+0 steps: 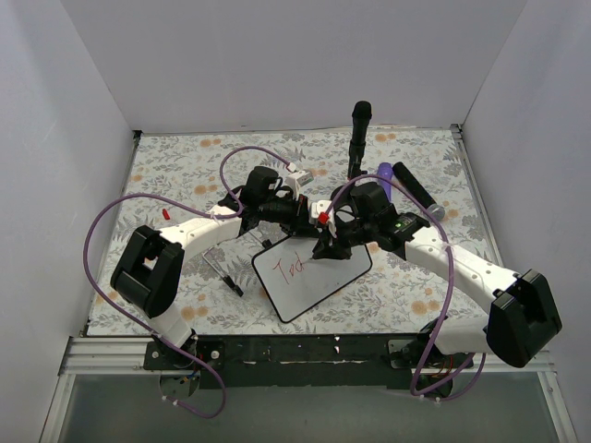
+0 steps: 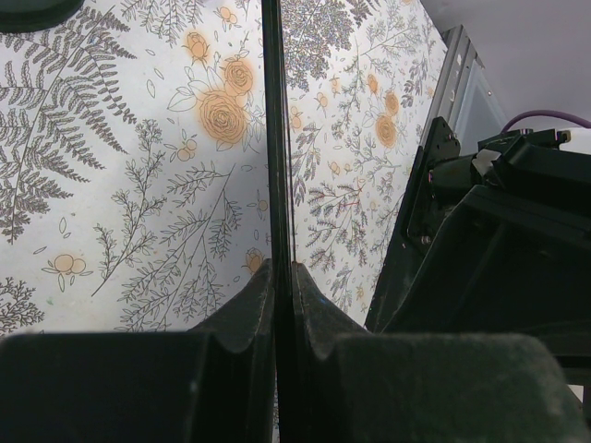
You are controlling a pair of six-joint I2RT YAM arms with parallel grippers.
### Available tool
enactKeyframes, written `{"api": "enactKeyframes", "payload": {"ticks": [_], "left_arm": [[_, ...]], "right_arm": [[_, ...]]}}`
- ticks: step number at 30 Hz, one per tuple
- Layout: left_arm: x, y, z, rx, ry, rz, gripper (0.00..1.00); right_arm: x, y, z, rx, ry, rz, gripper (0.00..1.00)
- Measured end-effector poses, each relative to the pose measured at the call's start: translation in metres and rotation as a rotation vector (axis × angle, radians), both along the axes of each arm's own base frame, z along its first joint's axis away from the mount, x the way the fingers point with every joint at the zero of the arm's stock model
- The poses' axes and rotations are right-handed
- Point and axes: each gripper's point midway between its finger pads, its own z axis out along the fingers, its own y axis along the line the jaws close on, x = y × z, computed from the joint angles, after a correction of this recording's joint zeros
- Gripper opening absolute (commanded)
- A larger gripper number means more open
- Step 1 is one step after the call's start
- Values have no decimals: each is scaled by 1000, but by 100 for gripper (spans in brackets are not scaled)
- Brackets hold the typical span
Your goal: Write a sentence on the whiteboard
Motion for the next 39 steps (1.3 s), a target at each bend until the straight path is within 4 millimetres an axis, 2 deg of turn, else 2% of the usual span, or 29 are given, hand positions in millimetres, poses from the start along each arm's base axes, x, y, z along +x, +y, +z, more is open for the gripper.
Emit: {"api": "enactKeyframes", "payload": {"ticks": [12,19,25,28,34,39], "left_arm": [[-1,0,0,0,0,-3,0],[-1,0,0,0,-1,-5,0],[-1,0,0,0,-1,-8,0],[-2,0,0,-1,0,-11,0],[-3,0,0,-1,2,-17,0],[-4,0,0,-2,3,-20,0]], "right_arm": [[-1,-1,-2,-5,-5,0,1],[-6,-8,-12,-29,2,4,1],[-6,-11,-13,-31,5,3,1],[-3,-14,-9,-22,11,-6,1],[4,-12,14,28,-23,-8,1],[6,-11,15,34,-25,-13,1]]}}
